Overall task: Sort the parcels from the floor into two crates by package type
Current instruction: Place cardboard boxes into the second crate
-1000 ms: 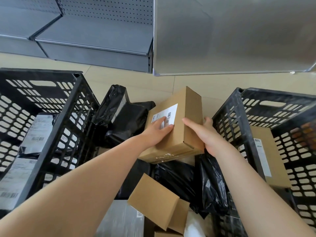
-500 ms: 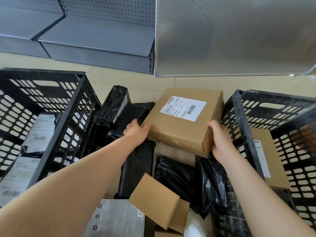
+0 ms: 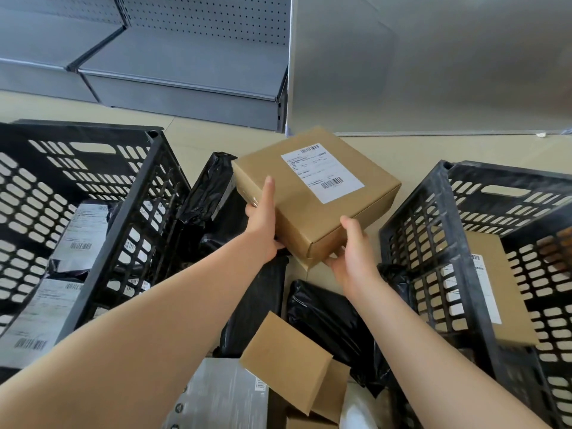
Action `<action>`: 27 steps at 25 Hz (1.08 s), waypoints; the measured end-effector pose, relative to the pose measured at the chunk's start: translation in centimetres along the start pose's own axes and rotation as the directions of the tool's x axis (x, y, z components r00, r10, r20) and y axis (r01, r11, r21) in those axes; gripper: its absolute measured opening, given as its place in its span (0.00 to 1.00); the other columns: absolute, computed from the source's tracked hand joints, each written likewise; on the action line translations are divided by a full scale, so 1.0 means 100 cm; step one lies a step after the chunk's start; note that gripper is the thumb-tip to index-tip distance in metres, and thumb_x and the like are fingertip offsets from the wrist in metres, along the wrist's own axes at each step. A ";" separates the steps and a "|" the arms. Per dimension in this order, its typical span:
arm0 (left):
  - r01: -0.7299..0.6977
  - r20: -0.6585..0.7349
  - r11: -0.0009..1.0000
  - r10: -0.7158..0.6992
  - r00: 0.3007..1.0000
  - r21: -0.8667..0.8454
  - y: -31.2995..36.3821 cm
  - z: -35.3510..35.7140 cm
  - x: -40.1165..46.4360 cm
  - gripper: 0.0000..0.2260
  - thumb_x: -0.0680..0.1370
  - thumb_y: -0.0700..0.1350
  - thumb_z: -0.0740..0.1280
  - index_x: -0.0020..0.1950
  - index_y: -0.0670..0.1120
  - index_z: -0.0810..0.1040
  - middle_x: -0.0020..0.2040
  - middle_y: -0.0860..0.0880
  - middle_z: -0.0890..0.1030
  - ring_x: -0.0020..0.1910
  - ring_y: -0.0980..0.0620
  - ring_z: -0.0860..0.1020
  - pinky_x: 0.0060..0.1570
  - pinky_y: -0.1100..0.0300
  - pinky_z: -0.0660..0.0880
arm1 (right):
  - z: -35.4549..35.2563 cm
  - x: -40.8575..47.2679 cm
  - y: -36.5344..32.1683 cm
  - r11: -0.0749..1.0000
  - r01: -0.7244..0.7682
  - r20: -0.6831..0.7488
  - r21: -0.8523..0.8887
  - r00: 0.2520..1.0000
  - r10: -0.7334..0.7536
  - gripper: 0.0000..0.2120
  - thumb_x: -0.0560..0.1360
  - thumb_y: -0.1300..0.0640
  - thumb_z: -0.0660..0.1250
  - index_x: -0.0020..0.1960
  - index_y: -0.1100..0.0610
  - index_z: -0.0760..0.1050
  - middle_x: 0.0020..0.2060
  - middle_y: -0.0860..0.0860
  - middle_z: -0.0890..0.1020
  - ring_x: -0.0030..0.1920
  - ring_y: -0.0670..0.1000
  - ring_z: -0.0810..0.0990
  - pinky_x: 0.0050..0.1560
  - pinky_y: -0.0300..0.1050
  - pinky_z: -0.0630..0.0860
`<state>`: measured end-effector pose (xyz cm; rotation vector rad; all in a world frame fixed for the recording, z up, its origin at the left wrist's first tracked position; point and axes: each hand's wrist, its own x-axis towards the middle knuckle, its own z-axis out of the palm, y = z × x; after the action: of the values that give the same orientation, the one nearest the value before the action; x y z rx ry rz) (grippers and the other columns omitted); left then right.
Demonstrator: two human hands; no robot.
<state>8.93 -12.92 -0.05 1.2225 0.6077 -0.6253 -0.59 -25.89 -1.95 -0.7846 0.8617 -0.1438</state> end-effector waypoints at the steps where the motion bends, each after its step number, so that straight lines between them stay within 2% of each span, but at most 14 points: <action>1: -0.044 -0.018 0.999 0.044 0.999 0.007 0.000 0.000 0.000 0.53 0.56 0.72 0.72 0.77 0.62 0.55 0.69 0.50 0.73 0.64 0.43 0.75 0.63 0.36 0.72 | 0.001 -0.001 0.003 0.999 -0.021 0.027 -0.031 0.999 0.022 0.27 0.76 0.51 0.68 0.73 0.51 0.65 0.63 0.55 0.78 0.61 0.57 0.80 0.53 0.61 0.82; 3: -0.146 -0.062 0.988 0.149 0.987 0.046 0.000 -0.002 0.002 0.54 0.54 0.67 0.73 0.77 0.60 0.55 0.67 0.50 0.74 0.62 0.46 0.77 0.64 0.42 0.74 | 0.003 -0.004 0.008 0.994 -0.071 0.071 -0.086 0.995 0.077 0.26 0.77 0.52 0.69 0.73 0.51 0.65 0.64 0.56 0.77 0.62 0.57 0.79 0.54 0.64 0.81; 5: -0.205 -0.072 0.977 0.209 0.975 0.056 0.001 -0.008 0.005 0.50 0.59 0.63 0.74 0.77 0.58 0.56 0.65 0.50 0.75 0.60 0.47 0.77 0.63 0.44 0.74 | 0.003 -0.004 0.010 0.980 -0.089 0.062 -0.176 0.993 0.101 0.31 0.77 0.49 0.70 0.75 0.50 0.61 0.65 0.54 0.75 0.63 0.56 0.77 0.57 0.64 0.79; 8: -0.237 -0.084 0.967 0.245 0.966 0.089 0.010 -0.016 0.010 0.42 0.66 0.58 0.71 0.77 0.55 0.58 0.62 0.49 0.77 0.57 0.46 0.78 0.61 0.44 0.76 | -0.002 0.002 0.003 0.945 -0.075 -0.025 -0.317 0.997 0.070 0.43 0.73 0.40 0.72 0.80 0.48 0.54 0.71 0.52 0.70 0.68 0.58 0.73 0.62 0.65 0.75; 12: -0.227 -0.015 0.963 0.232 0.973 0.148 0.016 -0.027 0.010 0.36 0.68 0.58 0.70 0.75 0.56 0.63 0.60 0.48 0.80 0.56 0.45 0.81 0.58 0.43 0.78 | -0.015 0.008 -0.025 0.915 -0.084 -0.147 -0.395 0.989 0.027 0.47 0.70 0.32 0.71 0.80 0.48 0.54 0.75 0.51 0.67 0.70 0.58 0.70 0.61 0.62 0.75; 14: -0.212 0.010 0.965 0.213 0.977 0.152 0.020 -0.030 0.006 0.30 0.71 0.57 0.69 0.72 0.55 0.66 0.59 0.48 0.81 0.55 0.43 0.82 0.57 0.42 0.78 | -0.020 0.008 -0.037 0.899 -0.003 -0.179 -0.437 0.980 -0.083 0.46 0.72 0.33 0.70 0.81 0.47 0.52 0.76 0.50 0.65 0.72 0.57 0.68 0.68 0.62 0.71; 16: -0.199 0.043 0.967 0.195 0.980 0.159 0.029 -0.027 0.001 0.29 0.70 0.58 0.69 0.69 0.55 0.69 0.58 0.47 0.83 0.54 0.43 0.83 0.56 0.41 0.79 | -0.020 0.004 -0.047 0.892 0.096 -0.163 -0.442 0.969 -0.185 0.42 0.73 0.36 0.70 0.80 0.49 0.57 0.74 0.50 0.69 0.70 0.53 0.71 0.70 0.58 0.69; 19: -0.246 0.123 0.956 0.228 0.966 0.158 0.047 -0.014 -0.011 0.29 0.70 0.58 0.69 0.69 0.53 0.71 0.59 0.47 0.83 0.54 0.44 0.84 0.55 0.42 0.80 | -0.015 -0.013 -0.065 0.860 0.248 -0.116 -0.446 0.937 -0.330 0.31 0.73 0.45 0.75 0.71 0.53 0.68 0.63 0.49 0.78 0.57 0.46 0.77 0.56 0.45 0.74; 22: -0.301 0.161 0.943 0.278 0.947 0.142 0.065 0.001 -0.028 0.27 0.74 0.58 0.68 0.70 0.50 0.72 0.58 0.48 0.84 0.53 0.45 0.85 0.55 0.43 0.80 | -0.016 -0.030 -0.097 0.825 0.356 -0.105 -0.439 0.892 -0.440 0.27 0.72 0.48 0.77 0.65 0.54 0.70 0.58 0.49 0.79 0.54 0.45 0.78 0.55 0.45 0.75; 25: -0.332 0.162 0.931 0.308 0.938 0.151 0.072 0.027 -0.050 0.20 0.80 0.58 0.63 0.68 0.48 0.74 0.56 0.48 0.84 0.52 0.47 0.84 0.53 0.45 0.81 | -0.027 -0.047 -0.136 0.785 0.446 -0.085 -0.430 0.846 -0.527 0.26 0.70 0.43 0.77 0.60 0.53 0.72 0.57 0.49 0.79 0.55 0.46 0.79 0.55 0.46 0.76; 27: -0.358 0.185 0.915 0.325 0.927 0.187 0.070 0.052 -0.067 0.20 0.82 0.58 0.61 0.68 0.48 0.74 0.56 0.48 0.83 0.53 0.47 0.84 0.54 0.46 0.81 | -0.039 -0.058 -0.159 0.769 0.496 -0.102 -0.403 0.811 -0.576 0.26 0.68 0.41 0.77 0.59 0.51 0.72 0.59 0.49 0.79 0.57 0.50 0.80 0.58 0.50 0.79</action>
<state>9.85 -15.64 10.56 1.4318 0.1902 -0.4884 -4.30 -37.07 10.78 -1.3797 0.8596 -0.6124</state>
